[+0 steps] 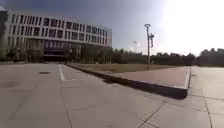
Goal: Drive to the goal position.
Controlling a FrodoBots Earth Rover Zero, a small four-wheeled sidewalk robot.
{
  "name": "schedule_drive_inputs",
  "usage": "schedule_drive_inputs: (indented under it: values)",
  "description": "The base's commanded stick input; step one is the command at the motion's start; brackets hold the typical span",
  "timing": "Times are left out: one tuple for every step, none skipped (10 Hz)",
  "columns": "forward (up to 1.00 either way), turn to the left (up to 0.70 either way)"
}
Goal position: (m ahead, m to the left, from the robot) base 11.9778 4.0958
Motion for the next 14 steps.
schedule_drive_inputs:
  values:
    - [0.7, 0.0]
    - [0.7, 0.0]
    - [0.7, 0.0]
    - [0.7, 0.0]
    - [0.7, 0.0]
    - [0.7, 0.0]
    - [0.7, 0.23]
    - [0.7, 0.35]
    - [0.7, 0.35]
    - [0.7, 0.35]
    - [0.7, 0.05]
    - [0.7, 0.0]
    - [0.7, 0.0]
    - [0.7, 0.0]
